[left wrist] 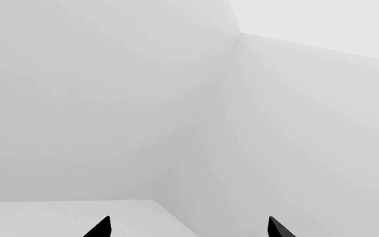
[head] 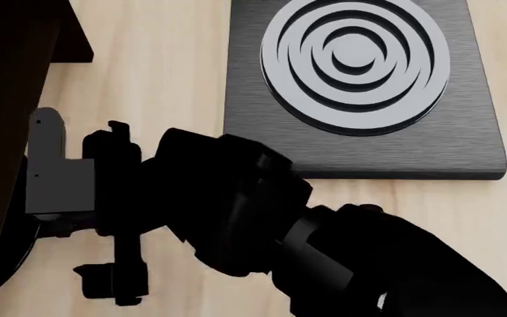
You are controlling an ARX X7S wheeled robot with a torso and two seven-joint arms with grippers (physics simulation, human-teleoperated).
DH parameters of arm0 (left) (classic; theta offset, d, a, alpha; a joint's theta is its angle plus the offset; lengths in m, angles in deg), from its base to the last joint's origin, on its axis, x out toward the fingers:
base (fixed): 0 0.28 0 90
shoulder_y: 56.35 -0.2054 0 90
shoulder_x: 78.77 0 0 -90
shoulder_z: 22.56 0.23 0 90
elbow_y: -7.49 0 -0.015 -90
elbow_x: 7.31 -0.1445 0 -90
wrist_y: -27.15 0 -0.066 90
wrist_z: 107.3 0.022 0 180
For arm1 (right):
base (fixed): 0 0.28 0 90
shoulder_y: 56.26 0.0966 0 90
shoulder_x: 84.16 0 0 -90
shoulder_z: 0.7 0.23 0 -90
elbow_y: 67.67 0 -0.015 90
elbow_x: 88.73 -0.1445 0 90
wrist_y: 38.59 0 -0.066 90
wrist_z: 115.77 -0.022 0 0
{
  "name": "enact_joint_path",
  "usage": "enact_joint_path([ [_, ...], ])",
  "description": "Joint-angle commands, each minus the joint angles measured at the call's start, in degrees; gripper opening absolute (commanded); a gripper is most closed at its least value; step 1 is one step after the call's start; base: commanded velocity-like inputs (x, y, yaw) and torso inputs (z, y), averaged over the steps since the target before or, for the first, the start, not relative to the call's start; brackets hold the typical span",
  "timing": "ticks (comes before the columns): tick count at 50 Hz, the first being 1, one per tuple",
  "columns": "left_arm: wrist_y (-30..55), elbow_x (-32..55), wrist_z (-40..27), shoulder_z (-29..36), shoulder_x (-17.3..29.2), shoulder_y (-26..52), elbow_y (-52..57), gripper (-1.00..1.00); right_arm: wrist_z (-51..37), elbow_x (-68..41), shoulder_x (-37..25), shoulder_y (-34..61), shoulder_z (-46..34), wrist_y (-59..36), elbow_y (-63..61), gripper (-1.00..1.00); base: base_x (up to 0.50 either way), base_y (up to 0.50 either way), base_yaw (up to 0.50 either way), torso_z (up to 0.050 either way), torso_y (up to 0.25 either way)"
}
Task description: Put the frying pan under the cabinet shelf.
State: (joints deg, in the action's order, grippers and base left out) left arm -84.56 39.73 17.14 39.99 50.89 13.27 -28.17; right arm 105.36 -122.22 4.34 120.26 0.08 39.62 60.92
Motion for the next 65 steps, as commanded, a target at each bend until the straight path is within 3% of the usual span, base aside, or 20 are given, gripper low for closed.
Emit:
enact_joint_path([
  [1, 1.1, 1.9, -1.8, -1.3, 2.2, 0.9, 0.5, 1.0, 1.5, -1.6, 0.7, 8.1, 1.9, -3.6, 0.4, 1.0, 0.0, 0.0, 0.0, 0.0, 0.0],
  [12, 1.3, 2.3, -2.0, -1.1, 2.6, 1.2, 0.5, 1.0, -3.1, -3.6, -9.7, 20.6, 3.7, -17.2, -12.4, 1.0, 0.0, 0.0, 0.0, 0.0, 0.0],
  [26, 1.3, 2.1, -2.0, -0.7, 2.4, 1.5, 0.4, 1.0, -7.3, -7.7, -18.6, 27.7, 5.7, -28.3, -28.5, 1.0, 0.0, 0.0, 0.0, 0.0, 0.0],
  [42, 1.0, 1.9, -1.4, -0.4, 1.9, 1.2, 0.1, 1.0, -18.9, -21.4, -32.7, 36.0, 15.6, -46.8, -48.0, 1.0, 0.0, 0.0, 0.0, 0.0, 0.0],
  [45, -0.2, 0.2, 0.5, 0.9, -0.2, 0.4, -0.6, 1.0, -22.0, -23.7, -35.2, 36.8, 18.1, -48.6, -50.9, 1.0, 0.0, 0.0, 0.0, 0.0, 0.0],
  [54, 1.4, 2.3, -1.7, -0.6, 2.4, 1.2, 0.3, 1.0, -33.9, -32.5, -43.5, 37.0, 26.2, -53.5, -59.0, 1.0, 0.0, 0.0, 0.0, 0.0, 0.0],
  [65, -0.1, 0.5, 0.6, 0.9, 0.0, 0.4, -0.6, 1.0, -50.6, -40.8, -56.2, 30.8, 34.1, -49.9, -72.1, 1.0, 0.0, 0.0, 0.0, 0.0, 0.0],
])
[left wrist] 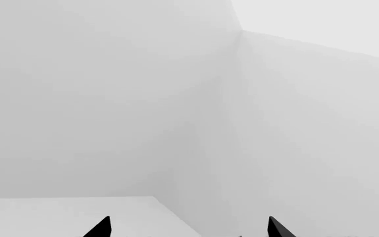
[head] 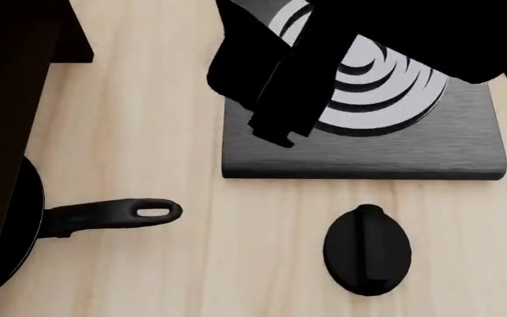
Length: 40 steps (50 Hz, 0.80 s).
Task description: Put the frying pan under the cabinet shelf.
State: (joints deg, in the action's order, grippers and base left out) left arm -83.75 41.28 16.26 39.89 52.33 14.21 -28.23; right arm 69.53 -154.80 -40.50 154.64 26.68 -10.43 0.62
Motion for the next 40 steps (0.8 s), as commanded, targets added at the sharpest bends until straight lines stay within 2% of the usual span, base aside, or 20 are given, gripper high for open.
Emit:
enact_joint_path([
  [1, -0.8, -1.1, 1.5, 1.0, -1.4, -0.6, -0.6, 1.0, -15.6, -6.8, -12.2, -4.3, 7.8, 1.5, -13.0, 1.0, 0.0, 0.0, 0.0, 0.0, 0.0],
  [3, -0.2, -0.1, 0.4, 0.2, -0.2, -0.1, -0.2, 1.0, -21.0, -10.7, -14.6, -5.5, 9.6, 2.3, -14.1, 1.0, 0.0, 0.0, 0.0, 0.0, 0.0],
  [5, 0.3, 0.7, -0.6, -0.5, 0.7, 0.3, 0.1, 1.0, -23.2, -9.7, -18.1, -7.8, 10.5, 5.2, -17.7, 1.0, 0.0, 0.0, 0.0, 0.0, 0.0],
  [8, -1.1, -1.1, 1.5, 0.6, -1.6, -0.6, -0.6, 1.0, -27.2, -11.7, -22.8, -10.4, 11.6, 8.0, -20.5, 1.0, 0.0, 0.0, 0.0, 0.0, 0.0],
  [12, 0.1, 0.3, -0.6, -0.8, 0.2, 0.1, 0.1, 1.0, -32.5, -11.9, -27.3, -12.8, 12.9, 11.8, -21.9, 1.0, 0.0, 0.0, 0.0, 0.0, 0.0],
  [14, -0.7, -0.4, 0.5, -0.3, -0.9, -0.4, -0.2, 1.0, -35.4, -12.3, -29.2, -14.0, 13.3, 13.4, -22.5, 1.0, 0.0, 0.0, 0.0, 0.0, 0.0],
  [19, 0.0, 0.6, -0.9, -1.4, 0.3, -0.1, 0.5, 1.0, -40.6, -9.8, -35.3, -19.7, 12.2, 21.7, -26.8, 1.0, 0.0, 0.0, 0.0, 0.0, 0.0],
  [25, 0.6, 0.3, -1.4, -1.5, 0.6, -0.1, 0.7, 1.0, -47.0, -4.5, -42.9, -27.4, 7.3, 32.2, -31.2, 1.0, 0.0, 0.0, 0.0, 0.0, 0.0],
  [32, 0.3, -0.3, -1.2, -1.6, 0.1, -0.2, 0.6, 1.0, -59.8, -3.2, -43.6, -32.0, 3.0, 38.5, -32.8, 1.0, 0.0, 0.0, 0.0, 0.0, 0.0],
  [40, 0.0, -2.7, 0.8, 0.4, -1.5, -0.8, -0.2, 1.0, -74.7, 14.3, -43.7, -45.5, -10.2, 52.6, -36.4, 1.0, 0.0, 0.0, 0.0, 0.0, 0.0],
])
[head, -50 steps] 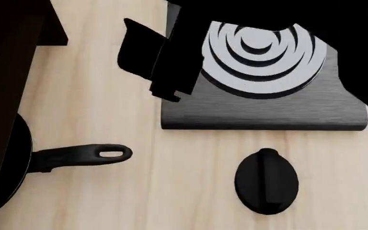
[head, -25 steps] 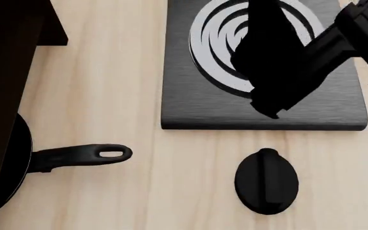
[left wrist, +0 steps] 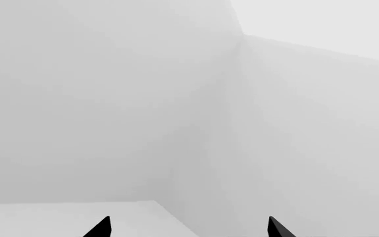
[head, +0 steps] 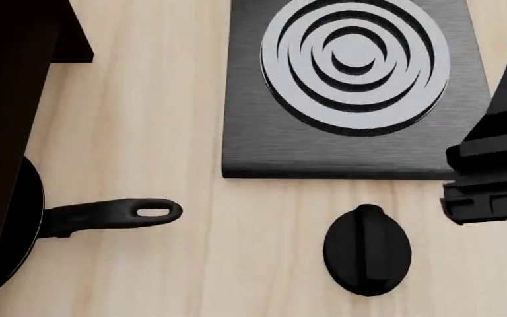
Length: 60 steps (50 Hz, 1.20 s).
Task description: Put the frying pan under the cabinet shelf.
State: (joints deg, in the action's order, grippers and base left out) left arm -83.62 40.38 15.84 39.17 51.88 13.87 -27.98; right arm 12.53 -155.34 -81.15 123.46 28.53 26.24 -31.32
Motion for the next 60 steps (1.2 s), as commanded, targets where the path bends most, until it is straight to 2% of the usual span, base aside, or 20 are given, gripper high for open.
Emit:
enact_joint_path([
  [1, -0.1, -1.8, 1.2, 1.0, -1.0, -0.5, -0.3, 1.0, -19.9, 18.3, -3.0, -17.0, -14.7, 19.6, -3.6, 1.0, 0.0, 0.0, 0.0, 0.0, 0.0],
  [25, 5.9, -4.1, -3.3, 0.4, 4.5, 1.3, 2.5, 1.0, -33.3, 44.9, -2.5, -35.1, -32.4, 47.1, 7.4, 1.0, 0.0, 0.0, 0.0, 0.0, 0.0],
  [29, 4.3, -2.2, -4.0, -4.3, 3.1, -3.6, 4.9, 1.0, -33.3, 44.5, -3.0, -35.0, -32.2, 48.0, 7.3, 1.0, 0.0, 0.0, 0.0, 0.0, 0.0],
  [33, -9.3, -4.8, -9.1, -10.4, 6.4, -21.3, 5.4, 1.0, -32.7, 44.3, -3.0, -34.4, -31.6, 46.5, 5.9, 1.0, 0.0, 0.0, 0.0, 0.0, 0.0],
  [37, -10.7, 2.1, 5.0, -15.3, -6.1, -25.2, 5.5, 1.0, -32.6, 44.8, -3.0, -34.8, -31.9, 47.7, 6.6, 1.0, 0.0, 0.0, 0.0, 0.0, 0.0],
  [43, 2.0, 33.2, 30.6, -45.4, -22.1, -25.2, 5.5, 1.0, -32.3, 45.4, -3.0, -35.3, -32.3, 48.7, 7.2, 1.0, 0.0, 0.0, 0.0, 0.0, 0.0],
  [44, 10.6, 41.8, 25.1, -54.0, -20.2, -16.6, 5.5, 1.0, -32.3, 45.6, -3.0, -35.4, -32.4, 48.8, 7.1, 1.0, 0.0, 0.0, 0.0, 0.0, 0.0],
  [45, 2.0, 33.2, 33.7, -45.4, -26.0, -25.2, 5.5, 1.0, -32.4, 45.5, -3.0, -35.4, -32.4, 48.9, 7.2, 1.0, 0.0, 0.0, 0.0, 0.0, 0.0],
  [46, 4.3, 39.1, 37.7, -50.5, -27.9, -25.2, 5.5, 1.0, -32.5, 45.5, -3.0, -35.4, -32.4, 49.0, 7.3, 1.0, 0.0, 0.0, 0.0, 0.0, 0.0],
  [47, 12.9, 47.7, 29.1, -59.1, -22.0, -16.6, 5.5, 1.0, -32.4, 45.7, -3.0, -35.5, -32.5, 49.0, 7.2, 1.0, 0.0, 0.0, 0.0, 0.0, 0.0],
  [48, 9.6, 48.5, 37.7, -61.8, -29.8, -25.2, 5.5, 1.0, -32.3, 45.7, -3.0, -35.6, -32.6, 49.0, 7.1, 1.0, 0.0, 0.0, 0.0, 0.0, 0.0],
  [49, 12.4, 52.9, 40.6, -66.7, -30.1, -25.2, 5.5, 1.0, -32.6, 45.9, -3.0, -35.6, -32.5, 48.7, 7.1, 1.0, 0.0, 0.0, 0.0, 0.0, 0.0],
  [50, 21.0, 61.5, 32.0, -75.3, -21.5, -16.6, 5.5, 1.0, -32.6, 46.2, -3.0, -35.9, -32.8, 49.1, 7.0, 1.0, 0.0, 0.0, 0.0, 0.0, 0.0],
  [51, 17.3, 59.2, 40.6, -76.6, -30.0, -24.9, 5.5, 1.0, -32.7, 46.3, -3.0, -36.0, -32.9, 49.1, 7.0, 1.0, 0.0, 0.0, 0.0, 0.0, 0.0],
  [52, 25.9, 67.8, 32.0, -85.2, -21.4, -16.3, 5.5, 1.0, -33.1, 46.6, -3.0, -36.1, -33.0, 49.1, 6.8, 1.0, 0.0, 0.0, 0.0, 0.0, 0.0],
  [53, 25.3, 67.4, 40.6, -87.5, -27.2, -22.3, 5.5, 1.0, -33.4, 47.2, -3.0, -36.4, -33.3, 49.5, 6.7, 1.0, 0.0, 0.0, 0.0, 0.0, 0.0],
  [55, 42.5, 84.5, 23.4, -104.7, -10.0, -5.1, 5.5, 1.0, -34.6, 48.8, -3.0, -37.1, -33.9, 49.0, 6.3, 1.0, 0.0, 0.0, 0.0, 0.0, 0.0],
  [57, 55.8, 101.7, 6.2, -121.9, 6.5, -4.4, 5.4, 1.0, -37.1, 51.5, -3.0, -38.6, -35.4, 51.4, 7.0, 1.0, 0.0, 0.0, 0.0, 0.0, 0.0],
  [58, 55.9, 105.0, -0.8, -124.5, 8.3, -4.9, 5.4, 1.0, -37.7, 52.0, -2.9, -38.9, -35.7, 52.2, 7.3, 1.0, 0.0, 0.0, 0.0, 0.0, 0.0],
  [60, 54.3, 106.8, -0.7, -129.3, 11.9, -8.7, 4.7, 1.0, -38.3, 53.5, -2.9, -40.0, -36.6, 54.1, 8.2, 1.0, 0.0, 0.0, 0.0, 0.0, 0.0],
])
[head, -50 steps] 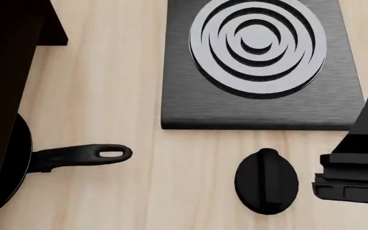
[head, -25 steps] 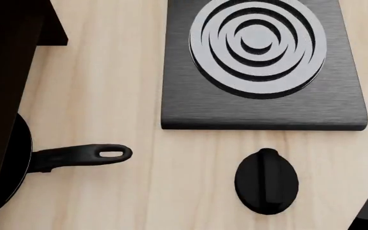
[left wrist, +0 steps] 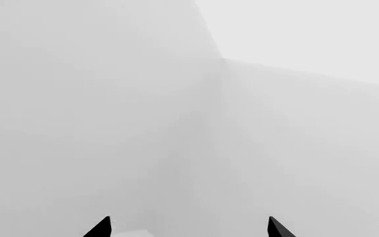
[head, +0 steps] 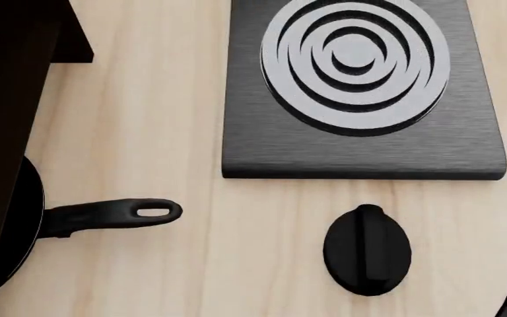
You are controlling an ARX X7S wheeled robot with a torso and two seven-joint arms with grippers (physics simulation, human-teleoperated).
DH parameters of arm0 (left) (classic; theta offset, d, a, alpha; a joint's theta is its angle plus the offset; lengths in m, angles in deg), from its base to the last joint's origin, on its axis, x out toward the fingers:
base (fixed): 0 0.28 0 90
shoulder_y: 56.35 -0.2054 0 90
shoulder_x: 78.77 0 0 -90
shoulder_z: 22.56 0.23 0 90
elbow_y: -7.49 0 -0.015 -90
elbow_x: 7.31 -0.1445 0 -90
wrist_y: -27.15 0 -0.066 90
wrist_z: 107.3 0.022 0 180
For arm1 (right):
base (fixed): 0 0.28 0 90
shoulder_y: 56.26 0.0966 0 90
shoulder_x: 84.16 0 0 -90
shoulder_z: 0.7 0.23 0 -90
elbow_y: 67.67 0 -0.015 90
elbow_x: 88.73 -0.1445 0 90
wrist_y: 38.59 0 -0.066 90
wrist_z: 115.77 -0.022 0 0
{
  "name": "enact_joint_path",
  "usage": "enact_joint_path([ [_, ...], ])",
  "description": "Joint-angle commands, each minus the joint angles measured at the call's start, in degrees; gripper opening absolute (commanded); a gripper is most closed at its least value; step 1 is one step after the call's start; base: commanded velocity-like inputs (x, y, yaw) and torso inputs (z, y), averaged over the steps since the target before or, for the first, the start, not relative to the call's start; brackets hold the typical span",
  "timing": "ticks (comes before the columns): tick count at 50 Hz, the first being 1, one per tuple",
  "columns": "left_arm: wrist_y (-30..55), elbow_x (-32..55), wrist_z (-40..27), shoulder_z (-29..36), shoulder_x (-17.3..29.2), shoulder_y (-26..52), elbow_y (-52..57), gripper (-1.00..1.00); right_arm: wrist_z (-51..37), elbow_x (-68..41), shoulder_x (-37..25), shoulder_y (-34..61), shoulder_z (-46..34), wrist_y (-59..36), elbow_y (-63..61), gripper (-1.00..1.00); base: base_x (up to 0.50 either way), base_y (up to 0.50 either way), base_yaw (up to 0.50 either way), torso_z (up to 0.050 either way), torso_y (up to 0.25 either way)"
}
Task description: Put the frying pan under the cabinet shelf.
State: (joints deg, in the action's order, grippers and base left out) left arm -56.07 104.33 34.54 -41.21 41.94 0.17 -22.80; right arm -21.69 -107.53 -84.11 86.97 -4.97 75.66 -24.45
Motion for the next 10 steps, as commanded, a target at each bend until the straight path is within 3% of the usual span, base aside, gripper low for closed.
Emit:
enact_joint_path([
  [1, 26.0, 43.1, -19.6, -50.2, 22.5, 4.2, -0.7, 1.0, -4.1, 5.8, 0.0, -3.6, -3.0, 4.9, 1.5, 1.0, 0.0, 0.0, 0.0, 0.0, 0.0],
  [4, 24.9, 44.6, -18.9, -57.3, 24.9, -1.2, -1.7, 1.0, -4.1, 7.1, 0.5, -6.1, -2.4, 6.7, 1.8, 1.0, 0.0, 0.0, 0.0, 0.0, 0.0],
  [6, 23.6, 46.3, -19.0, -59.3, 24.9, -3.5, -2.2, 1.0, -4.1, 8.3, 1.7, -14.0, 4.9, 4.2, 1.1, 1.0, 0.0, 0.0, 0.0, 0.0, 0.0],
  [10, 23.3, 48.7, -17.6, -65.0, 24.5, -6.8, -2.7, 1.0, -4.1, 13.2, 5.7, -48.1, 38.5, 1.5, -0.1, 1.0, 0.0, 0.0, 0.0, 0.0, 0.0],
])
